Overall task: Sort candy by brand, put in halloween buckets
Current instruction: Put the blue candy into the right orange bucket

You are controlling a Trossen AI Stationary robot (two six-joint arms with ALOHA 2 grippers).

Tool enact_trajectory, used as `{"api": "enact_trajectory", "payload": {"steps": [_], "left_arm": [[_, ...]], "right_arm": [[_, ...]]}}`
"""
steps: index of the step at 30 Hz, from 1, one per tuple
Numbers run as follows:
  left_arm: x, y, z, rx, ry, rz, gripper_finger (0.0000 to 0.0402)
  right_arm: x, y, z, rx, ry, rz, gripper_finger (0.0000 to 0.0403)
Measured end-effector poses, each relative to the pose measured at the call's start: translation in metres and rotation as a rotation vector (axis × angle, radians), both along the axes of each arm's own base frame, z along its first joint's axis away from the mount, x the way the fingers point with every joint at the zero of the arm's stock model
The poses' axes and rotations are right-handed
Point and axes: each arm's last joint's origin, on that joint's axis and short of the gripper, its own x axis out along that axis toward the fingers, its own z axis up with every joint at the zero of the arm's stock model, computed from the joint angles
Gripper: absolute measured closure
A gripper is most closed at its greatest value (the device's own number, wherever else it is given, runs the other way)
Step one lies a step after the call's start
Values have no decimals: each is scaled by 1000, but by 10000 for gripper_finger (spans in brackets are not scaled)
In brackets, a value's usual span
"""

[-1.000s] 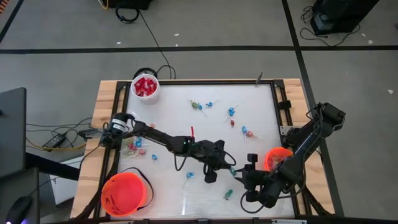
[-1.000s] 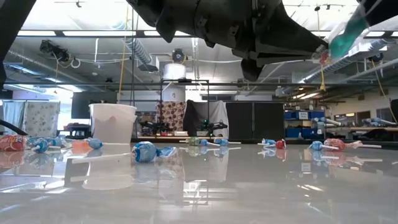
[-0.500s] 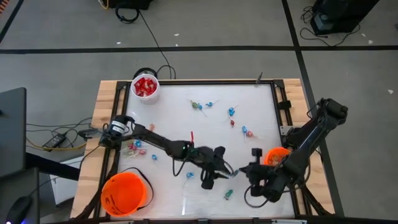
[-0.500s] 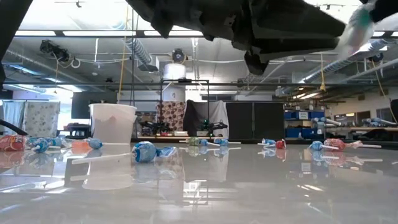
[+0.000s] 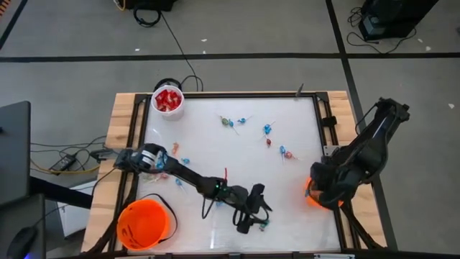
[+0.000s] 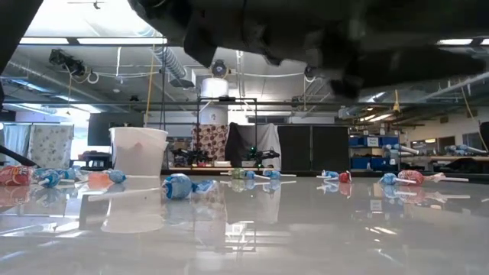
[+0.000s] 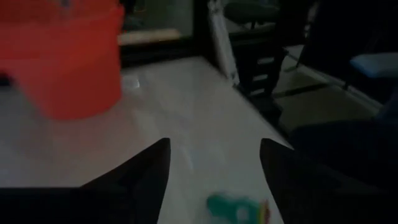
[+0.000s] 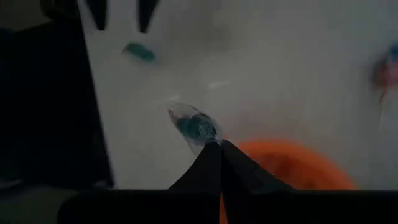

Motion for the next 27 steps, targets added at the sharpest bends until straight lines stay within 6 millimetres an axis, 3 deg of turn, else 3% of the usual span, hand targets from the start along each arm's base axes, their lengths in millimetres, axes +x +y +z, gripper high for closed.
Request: {"api": "enact_trajectory", "payload": {"steps": [6, 11, 16, 21, 24, 27], "left_arm": [[16, -14, -24, 23, 19, -27, 142], [28, -19, -32, 40, 61, -42, 142], [26, -19, -40, 138, 133, -48, 142], [21, -20, -46, 184, 198, -64, 148], [19, -20, -49, 223, 236, -34, 171], [17, -19, -49, 251, 269, -6, 230]], "right_arm": [[-12, -8, 5, 119, 110, -35, 395], [-20, -12, -1, 123, 304, -155, 389], [-26, -15, -8, 46, 492, -258, 355], [-25, -13, -9, 34, 507, -261, 315], [-25, -14, -9, 25, 489, -266, 300], [-22, -12, -9, 23, 436, -266, 297]]}}
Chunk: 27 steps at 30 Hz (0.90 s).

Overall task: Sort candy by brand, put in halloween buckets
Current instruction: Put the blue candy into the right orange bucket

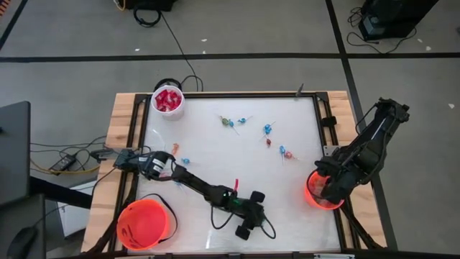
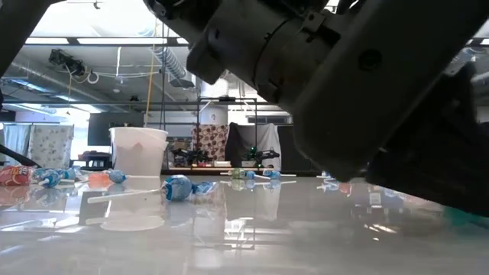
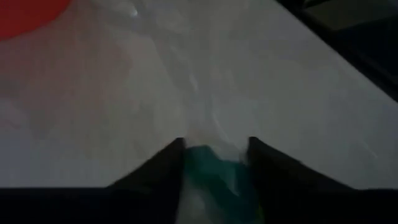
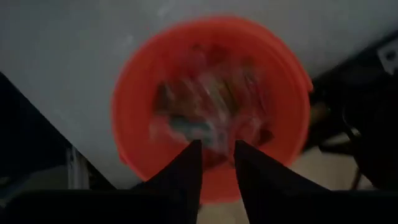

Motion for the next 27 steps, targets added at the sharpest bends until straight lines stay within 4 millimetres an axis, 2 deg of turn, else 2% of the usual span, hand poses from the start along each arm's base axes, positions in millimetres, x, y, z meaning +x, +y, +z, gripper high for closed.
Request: {"api": "enact_trajectory", "payload": {"steps": [5, 8, 12, 18, 22, 27], "left_arm": [[0, 8, 10, -19, 25, 100, 346], [-2, 12, 25, 14, -5, 148, 376], [-7, 16, 53, 117, -54, 237, 360], [-12, 21, 77, 181, -91, 261, 309], [-14, 22, 90, 173, -120, 258, 304], [-19, 25, 95, 217, -92, 295, 303]], "right_arm": [[9, 8, 2, -38, -223, 63, 298], [17, 16, 1, -111, -447, 99, 297], [33, 30, -12, -135, -648, 97, 297], [62, 51, -55, -111, -877, 68, 297], [78, 56, -84, -80, -946, 59, 297], [88, 50, -103, -159, -923, 48, 297]]}}
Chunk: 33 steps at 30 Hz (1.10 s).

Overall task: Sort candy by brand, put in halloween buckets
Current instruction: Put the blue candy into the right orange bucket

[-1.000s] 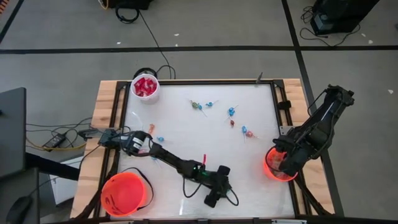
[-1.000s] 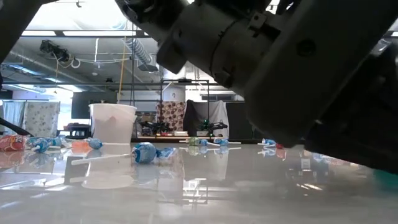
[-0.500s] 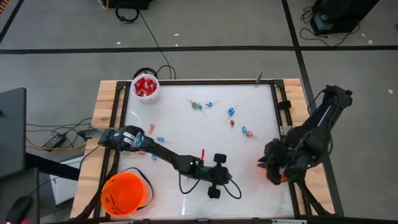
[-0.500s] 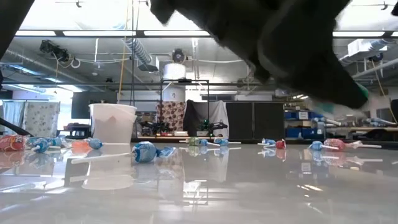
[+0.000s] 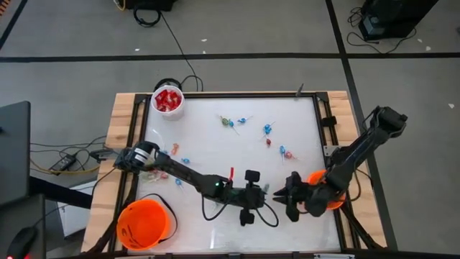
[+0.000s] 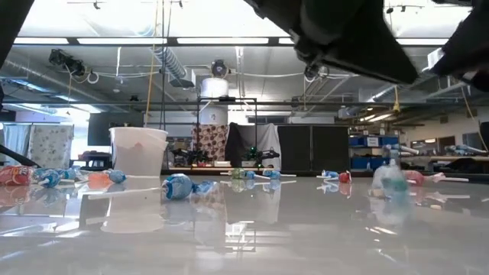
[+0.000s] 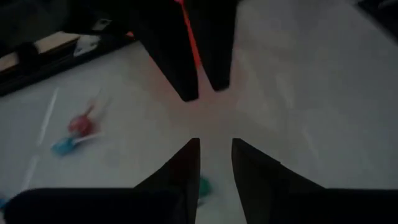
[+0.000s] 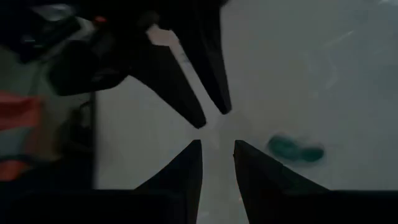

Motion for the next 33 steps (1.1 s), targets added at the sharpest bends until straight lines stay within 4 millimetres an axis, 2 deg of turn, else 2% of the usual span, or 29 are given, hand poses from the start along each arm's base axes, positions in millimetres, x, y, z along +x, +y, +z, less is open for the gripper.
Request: {"api": "enact_trajectory", "payload": {"steps": [7, 13, 20, 24, 26, 28, 31, 33], "left_arm": [[-11, 7, -8, 5, 62, 89, 302], [-29, 21, -9, -55, 62, 143, 302], [-79, 44, 11, -122, -7, 178, 302], [-112, 59, 16, -168, -45, 229, 302], [-129, 66, 16, -188, -65, 260, 302], [-143, 73, 15, -195, -75, 325, 302], [-165, 82, 14, -217, -90, 412, 302], [-172, 88, 18, -250, -129, 454, 302]], "right_arm": [[19, -10, -23, -238, 77, 33, 296], [36, -27, -45, -293, 205, 38, 270], [49, -38, -59, -264, 287, 80, 212], [54, -42, -69, -195, 356, 153, 204], [57, -44, -73, -171, 379, 147, 220], [59, -45, -74, -159, 387, 146, 252], [62, -47, -73, -153, 392, 166, 329], [61, -48, -67, -159, 379, 191, 378]]}}
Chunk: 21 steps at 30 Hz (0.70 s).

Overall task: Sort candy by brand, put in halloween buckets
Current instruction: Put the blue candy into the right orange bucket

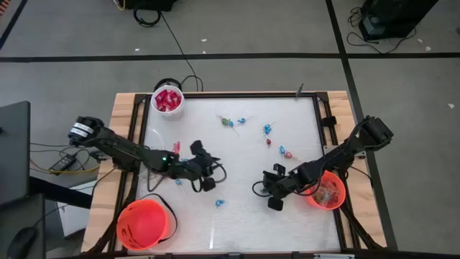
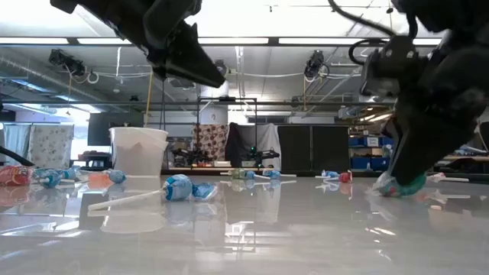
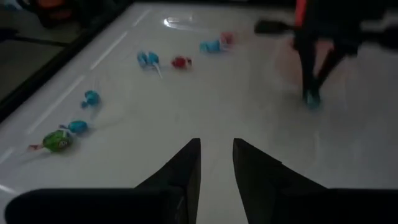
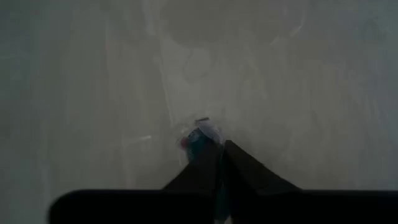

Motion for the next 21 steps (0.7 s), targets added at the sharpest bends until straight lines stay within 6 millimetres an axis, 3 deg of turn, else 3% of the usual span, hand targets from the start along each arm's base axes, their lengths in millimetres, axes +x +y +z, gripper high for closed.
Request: {"api": "enact_trajectory", "payload": {"steps": [3, 10, 15, 21], "left_arm": [[-17, 10, 1, -35, 22, 74, 302], [-42, 29, -4, -152, 174, 158, 302], [-50, 31, -14, -217, 264, 141, 302], [-51, 30, -14, -251, 271, 157, 302]], "right_arm": [[-3, -1, 14, -8, -19, 12, 383], [-20, -6, 81, -23, -75, 6, 395], [-50, -12, 122, 118, -4, -17, 382], [-95, -16, 139, 207, 226, -102, 393]]}}
